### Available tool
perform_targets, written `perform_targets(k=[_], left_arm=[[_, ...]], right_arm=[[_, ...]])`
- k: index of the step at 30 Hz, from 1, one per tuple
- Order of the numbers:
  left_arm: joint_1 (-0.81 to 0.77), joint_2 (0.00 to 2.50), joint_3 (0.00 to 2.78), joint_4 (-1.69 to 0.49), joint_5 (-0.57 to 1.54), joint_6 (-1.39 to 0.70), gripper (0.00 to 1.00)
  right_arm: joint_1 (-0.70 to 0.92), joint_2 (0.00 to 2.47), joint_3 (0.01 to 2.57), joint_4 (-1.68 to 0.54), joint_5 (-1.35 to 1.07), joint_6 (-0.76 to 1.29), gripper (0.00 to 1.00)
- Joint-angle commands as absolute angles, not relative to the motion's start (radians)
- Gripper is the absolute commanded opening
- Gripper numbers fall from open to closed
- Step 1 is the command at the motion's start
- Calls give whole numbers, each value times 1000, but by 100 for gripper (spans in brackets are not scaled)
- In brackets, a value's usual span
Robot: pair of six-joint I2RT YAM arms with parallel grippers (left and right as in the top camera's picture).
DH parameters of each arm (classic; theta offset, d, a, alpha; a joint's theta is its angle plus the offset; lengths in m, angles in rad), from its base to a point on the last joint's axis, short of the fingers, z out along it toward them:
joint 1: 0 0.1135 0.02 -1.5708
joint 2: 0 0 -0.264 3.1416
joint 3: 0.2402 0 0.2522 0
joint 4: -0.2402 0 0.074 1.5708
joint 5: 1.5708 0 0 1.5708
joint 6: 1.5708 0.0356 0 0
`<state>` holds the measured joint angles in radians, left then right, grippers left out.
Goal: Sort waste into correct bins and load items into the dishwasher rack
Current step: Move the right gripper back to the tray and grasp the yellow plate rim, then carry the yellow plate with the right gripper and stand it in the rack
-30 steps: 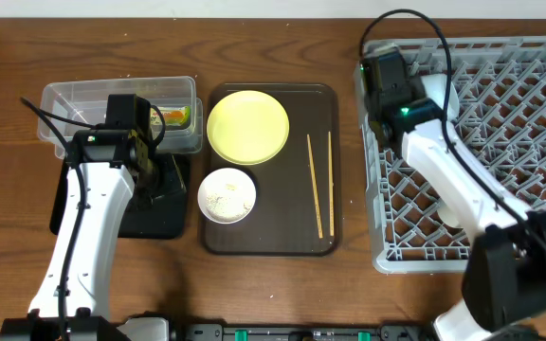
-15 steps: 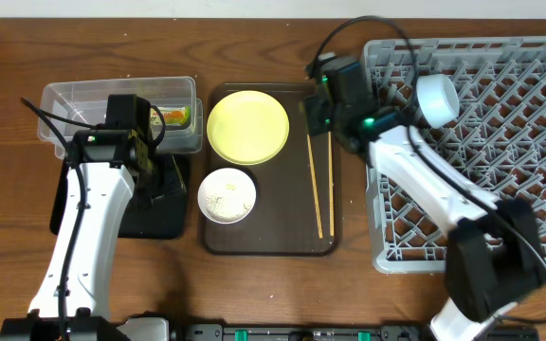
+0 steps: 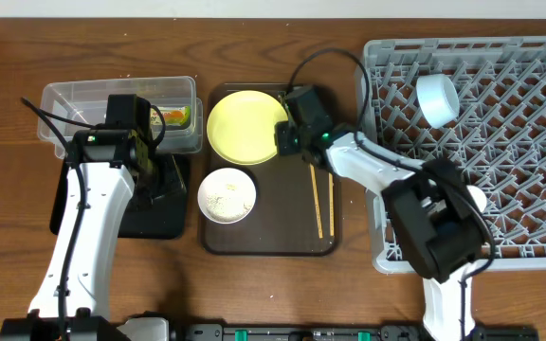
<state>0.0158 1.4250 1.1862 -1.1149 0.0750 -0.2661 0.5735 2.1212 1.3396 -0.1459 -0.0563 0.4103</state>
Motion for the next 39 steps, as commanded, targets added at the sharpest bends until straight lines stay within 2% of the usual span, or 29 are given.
perform_targets(k=[1, 3, 5, 8, 16, 25, 30, 35, 39], left_arm=[[17, 1418, 1199, -1118, 70, -275, 58], [17, 1418, 1199, -1118, 70, -275, 59], [17, 1418, 1199, -1118, 70, -276, 58], [17, 1418, 1199, -1118, 70, -276, 59], [17, 1418, 1199, -1117, 70, -276, 58], [17, 1418, 1199, -1117, 70, -275, 59], [17, 1418, 1199, -1117, 70, -275, 59], [17, 1418, 1199, -1117, 70, -275, 59], [17, 1418, 1199, -1114, 70, -275, 59]], right_arm=[[584, 2154, 1340, -153, -49, 486, 16], [583, 2154, 1341, -147, -49, 494, 5], [577, 2144, 1342, -140, -47, 493, 1], [559, 2114, 1343, -146, -17, 484, 1], [485, 1907, 1343, -180, 131, 289, 1], [403, 1658, 1343, -265, 337, -6, 1], [372, 1625, 1343, -306, 574, -154, 1], [358, 1638, 1343, -286, 942, -232, 1], [349, 1638, 1343, -268, 1047, -234, 1]])
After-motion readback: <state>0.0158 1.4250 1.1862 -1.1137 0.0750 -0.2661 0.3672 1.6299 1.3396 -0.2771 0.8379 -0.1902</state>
